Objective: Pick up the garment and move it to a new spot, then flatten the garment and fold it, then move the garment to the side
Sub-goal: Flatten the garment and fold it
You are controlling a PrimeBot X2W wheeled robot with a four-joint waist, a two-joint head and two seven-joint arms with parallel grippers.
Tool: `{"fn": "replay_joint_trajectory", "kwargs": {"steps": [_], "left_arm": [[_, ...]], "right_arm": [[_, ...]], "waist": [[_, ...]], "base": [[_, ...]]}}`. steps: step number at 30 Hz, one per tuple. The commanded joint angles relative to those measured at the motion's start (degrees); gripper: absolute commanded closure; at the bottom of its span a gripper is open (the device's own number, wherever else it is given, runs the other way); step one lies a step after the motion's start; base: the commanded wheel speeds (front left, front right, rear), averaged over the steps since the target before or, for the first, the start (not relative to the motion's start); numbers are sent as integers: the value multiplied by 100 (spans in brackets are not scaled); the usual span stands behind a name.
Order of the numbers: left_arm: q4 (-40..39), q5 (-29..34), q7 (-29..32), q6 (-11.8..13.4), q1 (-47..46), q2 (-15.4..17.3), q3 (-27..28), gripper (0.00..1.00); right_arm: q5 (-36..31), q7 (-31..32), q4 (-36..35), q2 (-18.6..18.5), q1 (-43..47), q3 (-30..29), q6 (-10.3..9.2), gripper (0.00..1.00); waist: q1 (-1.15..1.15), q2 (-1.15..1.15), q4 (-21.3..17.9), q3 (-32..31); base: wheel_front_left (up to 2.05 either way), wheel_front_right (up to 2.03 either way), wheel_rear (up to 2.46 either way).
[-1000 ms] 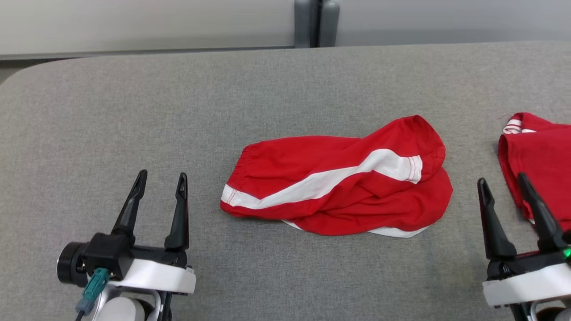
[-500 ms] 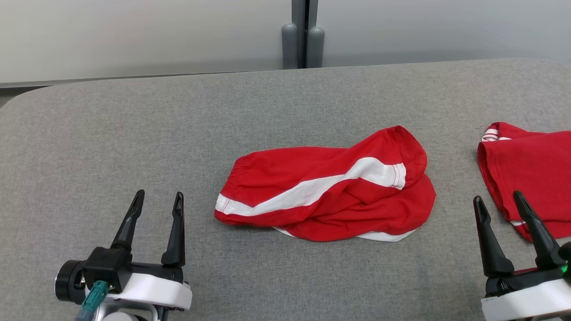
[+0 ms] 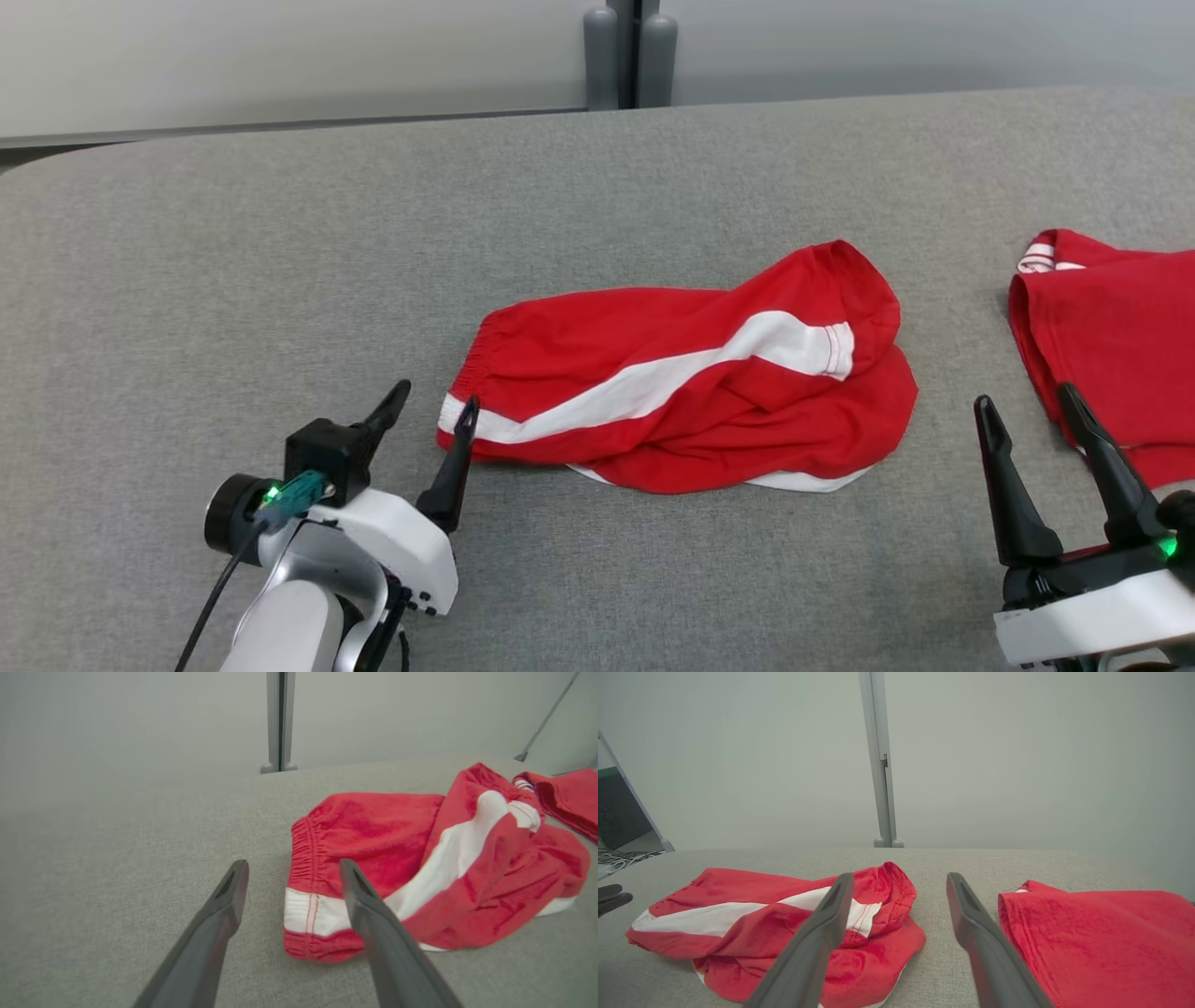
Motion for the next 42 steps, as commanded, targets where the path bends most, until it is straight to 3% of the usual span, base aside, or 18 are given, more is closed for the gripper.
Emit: {"fn": "replay_joint_trajectory", "kwargs": {"steps": [1, 7, 8, 10, 18, 25, 32, 33, 35, 42], "left_arm": [[127, -53, 236, -54, -119, 67, -51, 0], [312, -338, 850, -128, -256, 110, -60, 0], [289, -358, 879, -142, -289, 135, -75, 42], [240, -441, 921, -160, -309, 147, -76, 100], [103, -454, 906, -190, -536, 114, -274, 100], [194, -419, 752, -224, -850, 25, -500, 100], [374, -455, 568, -229, -998, -25, -582, 100], [391, -460, 552, -229, -1001, -31, -590, 100], [440, -476, 456, -211, -1003, -48, -598, 100], [295, -492, 28, -49, -950, -31, -454, 100]], "right_arm": [[39, -15, 8, -30, -64, 7, -2, 0], [75, -32, 96, -5, -102, -11, -2, 0], [90, -32, 114, -3, -114, -15, -2, 0], [116, -23, 151, -19, -150, -27, -2, 0], [330, 170, 656, -338, -652, 178, -2, 0], [644, 392, 1253, -678, -1467, 1049, -3, 0], [877, 351, 1777, -764, -1871, 1348, -2, 0], [899, 339, 1820, -767, -1908, 1374, -2, 36], [903, 270, 1841, -805, -1962, 1444, -2, 100], [771, -89, 1517, -889, -1922, 1339, -2, 100]], "waist": [[0, 0, -90, 97], [0, 0, -159, 239], [0, 0, -165, 262], [0, 0, -162, 317], [0, 0, 65, 639], [0, 0, 385, 960], [0, 0, 479, 1041], [0, 0, 484, 1046], [0, 0, 488, 1049], [0, 0, 428, 962]], "base": [[0, 0, 0], [0, 0, 0], [0, 0, 0], [0, 0, 0], [0, 0, 0], [0, 0, 0], [0, 0, 0], [0, 0, 0], [0, 0, 0], [0, 0, 0]]}}
